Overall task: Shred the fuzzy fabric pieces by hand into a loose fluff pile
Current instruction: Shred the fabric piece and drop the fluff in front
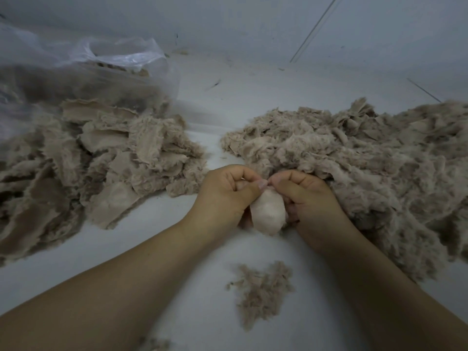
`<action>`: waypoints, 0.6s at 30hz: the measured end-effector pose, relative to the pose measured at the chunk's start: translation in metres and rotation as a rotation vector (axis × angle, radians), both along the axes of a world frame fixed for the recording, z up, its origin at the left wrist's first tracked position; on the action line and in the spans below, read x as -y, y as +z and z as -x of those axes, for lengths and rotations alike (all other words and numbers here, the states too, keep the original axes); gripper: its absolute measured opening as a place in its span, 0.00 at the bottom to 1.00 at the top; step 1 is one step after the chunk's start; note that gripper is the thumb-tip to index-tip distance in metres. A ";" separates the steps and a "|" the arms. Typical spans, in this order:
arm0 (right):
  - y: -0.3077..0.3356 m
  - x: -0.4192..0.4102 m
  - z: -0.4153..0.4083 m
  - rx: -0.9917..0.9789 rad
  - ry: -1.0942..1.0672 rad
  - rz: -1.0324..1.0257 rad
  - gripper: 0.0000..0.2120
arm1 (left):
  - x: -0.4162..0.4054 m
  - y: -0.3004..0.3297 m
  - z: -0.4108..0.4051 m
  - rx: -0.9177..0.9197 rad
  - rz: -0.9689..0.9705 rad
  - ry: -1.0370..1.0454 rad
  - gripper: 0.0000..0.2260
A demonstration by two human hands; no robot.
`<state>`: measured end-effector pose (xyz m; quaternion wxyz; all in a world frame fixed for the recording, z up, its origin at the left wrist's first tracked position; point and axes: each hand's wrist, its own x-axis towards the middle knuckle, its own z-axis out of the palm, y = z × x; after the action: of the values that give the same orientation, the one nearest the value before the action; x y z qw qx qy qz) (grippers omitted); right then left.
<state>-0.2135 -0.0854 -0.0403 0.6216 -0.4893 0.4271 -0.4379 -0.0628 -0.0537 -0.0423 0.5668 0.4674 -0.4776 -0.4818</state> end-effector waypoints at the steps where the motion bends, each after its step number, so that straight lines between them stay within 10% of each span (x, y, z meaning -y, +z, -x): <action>1: 0.001 0.000 -0.001 0.017 0.008 -0.012 0.10 | 0.001 0.000 -0.001 0.016 0.017 0.049 0.08; 18: -0.001 0.001 0.005 0.062 0.143 0.100 0.09 | 0.002 -0.001 -0.004 -0.087 0.075 -0.016 0.08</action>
<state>-0.2181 -0.0863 -0.0415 0.6389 -0.5353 0.3491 -0.4283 -0.0589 -0.0555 -0.0433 0.6004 0.4203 -0.4740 -0.4881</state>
